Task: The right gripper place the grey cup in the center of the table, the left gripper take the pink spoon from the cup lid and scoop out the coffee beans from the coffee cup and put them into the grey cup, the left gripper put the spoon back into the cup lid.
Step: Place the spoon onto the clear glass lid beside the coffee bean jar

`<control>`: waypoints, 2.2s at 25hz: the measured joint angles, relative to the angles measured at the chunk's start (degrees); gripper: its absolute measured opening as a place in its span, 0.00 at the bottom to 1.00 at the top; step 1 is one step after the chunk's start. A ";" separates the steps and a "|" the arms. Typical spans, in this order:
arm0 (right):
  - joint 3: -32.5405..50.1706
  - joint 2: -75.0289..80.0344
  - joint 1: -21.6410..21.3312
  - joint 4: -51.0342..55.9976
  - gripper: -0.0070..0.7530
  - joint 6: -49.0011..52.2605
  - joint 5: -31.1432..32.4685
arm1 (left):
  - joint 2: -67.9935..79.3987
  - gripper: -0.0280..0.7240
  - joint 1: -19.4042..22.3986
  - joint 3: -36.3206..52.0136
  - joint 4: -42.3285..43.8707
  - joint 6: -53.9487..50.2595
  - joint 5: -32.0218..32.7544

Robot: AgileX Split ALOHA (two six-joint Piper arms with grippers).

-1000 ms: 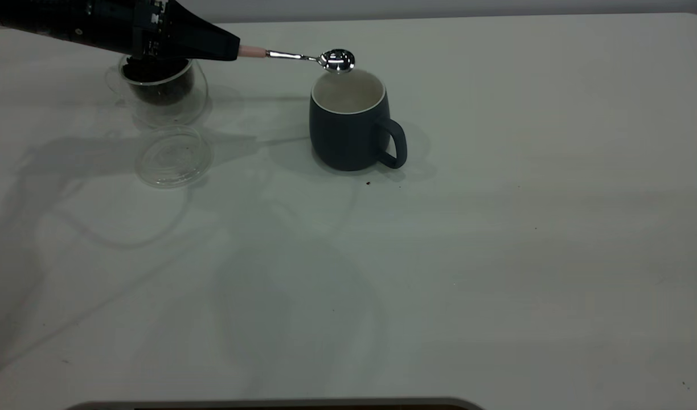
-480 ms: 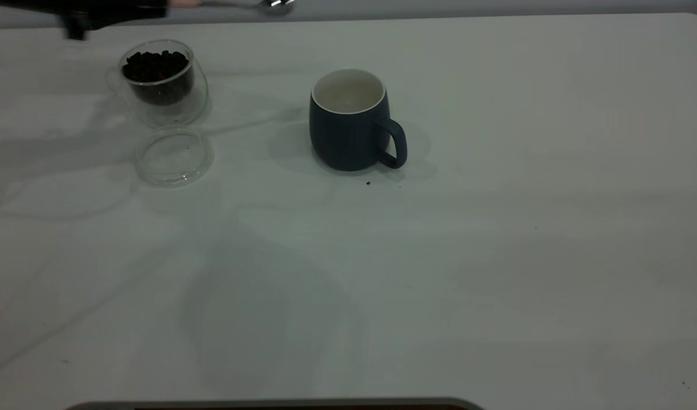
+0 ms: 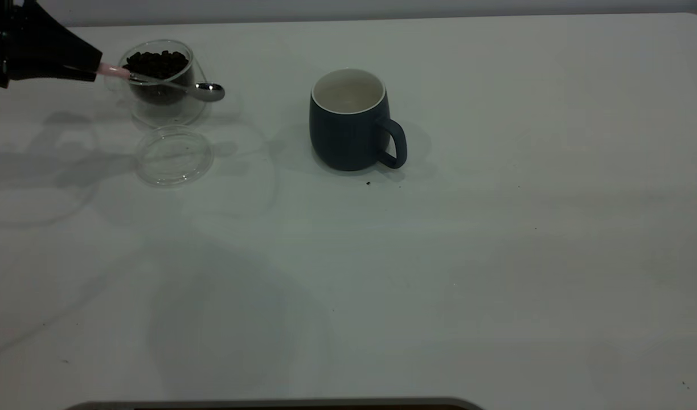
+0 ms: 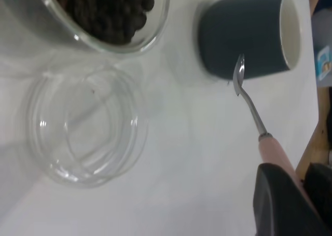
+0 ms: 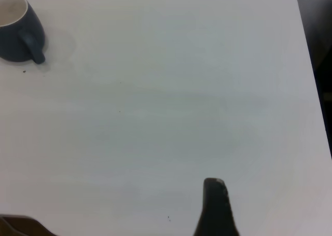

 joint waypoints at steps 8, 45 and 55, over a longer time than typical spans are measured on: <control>0.00 0.00 0.00 0.00 0.79 0.00 0.00 | 1.49 0.20 5.80 0.00 -0.04 -3.33 0.14; 0.00 0.00 0.00 0.00 0.79 0.00 0.00 | 9.80 0.20 8.04 0.00 -0.18 -1.58 -0.12; 0.00 0.00 0.00 0.05 0.79 0.00 0.00 | 10.34 0.20 7.05 0.00 -0.50 -1.68 -1.55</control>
